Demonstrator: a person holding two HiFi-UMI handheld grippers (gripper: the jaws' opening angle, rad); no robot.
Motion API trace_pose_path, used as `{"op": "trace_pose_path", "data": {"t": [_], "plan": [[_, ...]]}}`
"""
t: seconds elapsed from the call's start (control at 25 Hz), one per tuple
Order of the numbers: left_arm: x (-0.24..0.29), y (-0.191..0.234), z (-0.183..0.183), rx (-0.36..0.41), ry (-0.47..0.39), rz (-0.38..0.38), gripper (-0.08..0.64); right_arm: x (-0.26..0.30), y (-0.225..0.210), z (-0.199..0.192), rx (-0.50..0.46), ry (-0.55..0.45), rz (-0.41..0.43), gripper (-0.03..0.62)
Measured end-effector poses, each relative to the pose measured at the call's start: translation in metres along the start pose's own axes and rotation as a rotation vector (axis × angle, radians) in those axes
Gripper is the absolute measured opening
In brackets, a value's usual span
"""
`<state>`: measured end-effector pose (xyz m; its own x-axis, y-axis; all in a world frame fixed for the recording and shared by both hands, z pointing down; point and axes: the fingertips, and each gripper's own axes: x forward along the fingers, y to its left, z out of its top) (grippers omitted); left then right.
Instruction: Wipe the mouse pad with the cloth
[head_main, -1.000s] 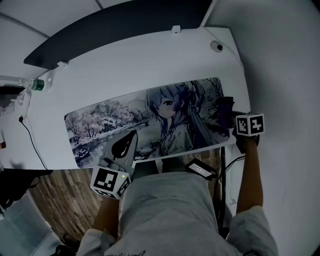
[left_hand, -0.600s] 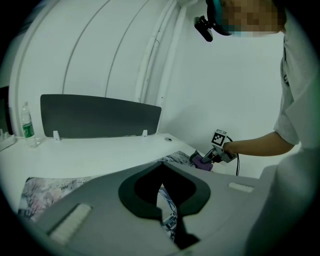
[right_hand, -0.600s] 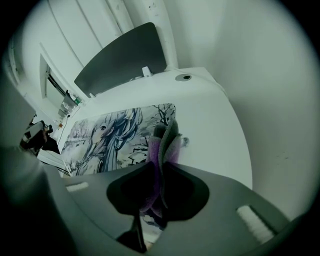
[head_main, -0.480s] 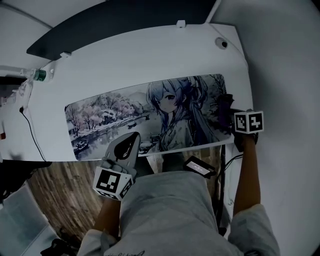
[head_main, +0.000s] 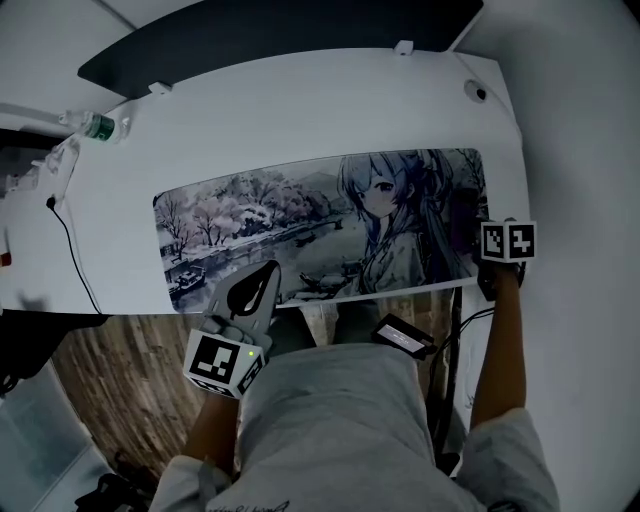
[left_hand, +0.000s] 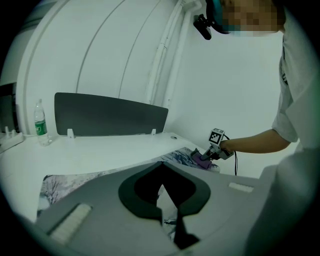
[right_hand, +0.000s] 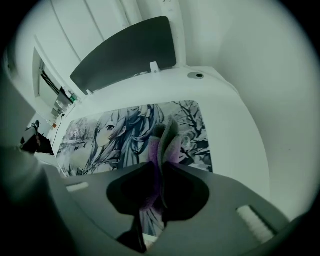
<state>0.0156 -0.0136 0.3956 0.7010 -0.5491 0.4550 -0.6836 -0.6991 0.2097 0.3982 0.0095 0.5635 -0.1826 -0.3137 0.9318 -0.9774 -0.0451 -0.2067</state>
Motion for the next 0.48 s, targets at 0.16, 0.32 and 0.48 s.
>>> {"op": "trace_pose_path", "data": {"t": [0.16,0.32,0.48], "plan": [[-0.023,0.024,-0.008,-0.003,-0.001,-0.008,0.018,0.009,0.035,0.001,-0.029,0.007,-0.023,0.071],[-0.043,0.047,-0.017,-0.004,-0.01,-0.012,0.018,0.017,0.064,0.001,-0.041,0.014,-0.031,0.071],[-0.059,0.067,-0.024,-0.018,-0.014,0.0,0.018,0.024,0.093,0.002,-0.047,0.014,-0.02,0.071]]}}
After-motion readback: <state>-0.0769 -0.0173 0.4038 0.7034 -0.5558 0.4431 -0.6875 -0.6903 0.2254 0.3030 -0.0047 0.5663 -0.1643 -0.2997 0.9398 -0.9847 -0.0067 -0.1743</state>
